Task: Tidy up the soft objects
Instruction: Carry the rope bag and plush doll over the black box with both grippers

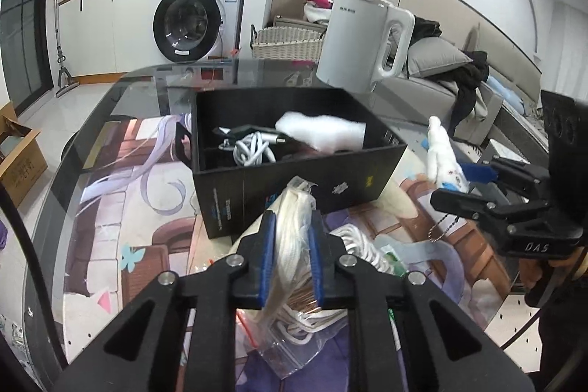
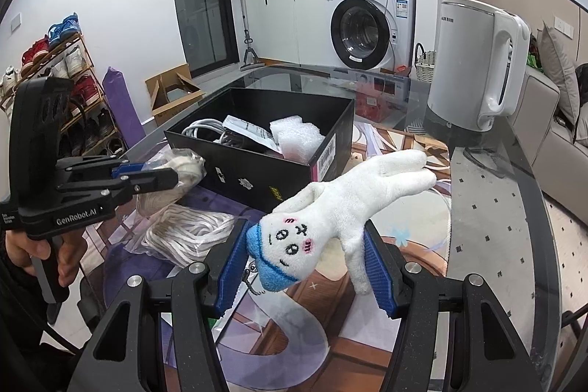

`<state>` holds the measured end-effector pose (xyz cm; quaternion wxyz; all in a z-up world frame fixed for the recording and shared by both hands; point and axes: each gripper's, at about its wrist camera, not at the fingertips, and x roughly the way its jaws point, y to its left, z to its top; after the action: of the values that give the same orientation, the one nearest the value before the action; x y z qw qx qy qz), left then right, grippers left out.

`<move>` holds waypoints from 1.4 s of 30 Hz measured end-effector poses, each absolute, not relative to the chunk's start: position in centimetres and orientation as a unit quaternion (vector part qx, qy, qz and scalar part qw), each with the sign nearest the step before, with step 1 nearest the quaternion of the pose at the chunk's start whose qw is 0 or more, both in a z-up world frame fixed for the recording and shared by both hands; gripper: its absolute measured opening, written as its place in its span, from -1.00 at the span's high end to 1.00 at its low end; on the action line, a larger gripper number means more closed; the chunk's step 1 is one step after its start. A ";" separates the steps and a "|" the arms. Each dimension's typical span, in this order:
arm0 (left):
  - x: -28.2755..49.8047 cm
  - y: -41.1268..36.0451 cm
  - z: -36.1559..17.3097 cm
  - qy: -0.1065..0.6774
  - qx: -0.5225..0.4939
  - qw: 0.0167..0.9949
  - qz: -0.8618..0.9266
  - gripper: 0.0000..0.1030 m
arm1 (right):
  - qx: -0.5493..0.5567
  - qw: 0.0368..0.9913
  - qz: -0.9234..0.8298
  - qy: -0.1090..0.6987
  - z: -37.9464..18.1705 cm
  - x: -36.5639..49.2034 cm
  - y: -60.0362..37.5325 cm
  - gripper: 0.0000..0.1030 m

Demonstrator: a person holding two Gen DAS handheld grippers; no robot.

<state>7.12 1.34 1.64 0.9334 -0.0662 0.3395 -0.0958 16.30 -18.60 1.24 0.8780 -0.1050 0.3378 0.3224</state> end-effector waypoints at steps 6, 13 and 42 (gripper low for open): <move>6.4 1.8 3.0 0.316 -0.078 0.940 -0.102 0.72 | -0.102 0.880 0.325 0.331 1.7 16.1 -18.8 -0.16; 5.7 2.1 4.9 0.292 -0.088 0.946 -0.110 0.72 | -0.098 0.881 0.333 0.321 2.5 15.8 -18.8 -0.16; 11.4 3.0 8.7 0.242 -0.095 0.959 -0.109 0.73 | -0.141 0.859 0.395 0.293 4.6 19.4 -12.0 -0.15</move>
<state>11.37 3.05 8.73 0.9595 -0.0947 0.2419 -0.1094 19.42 -11.96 4.63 0.8593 -0.1407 0.2928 0.3949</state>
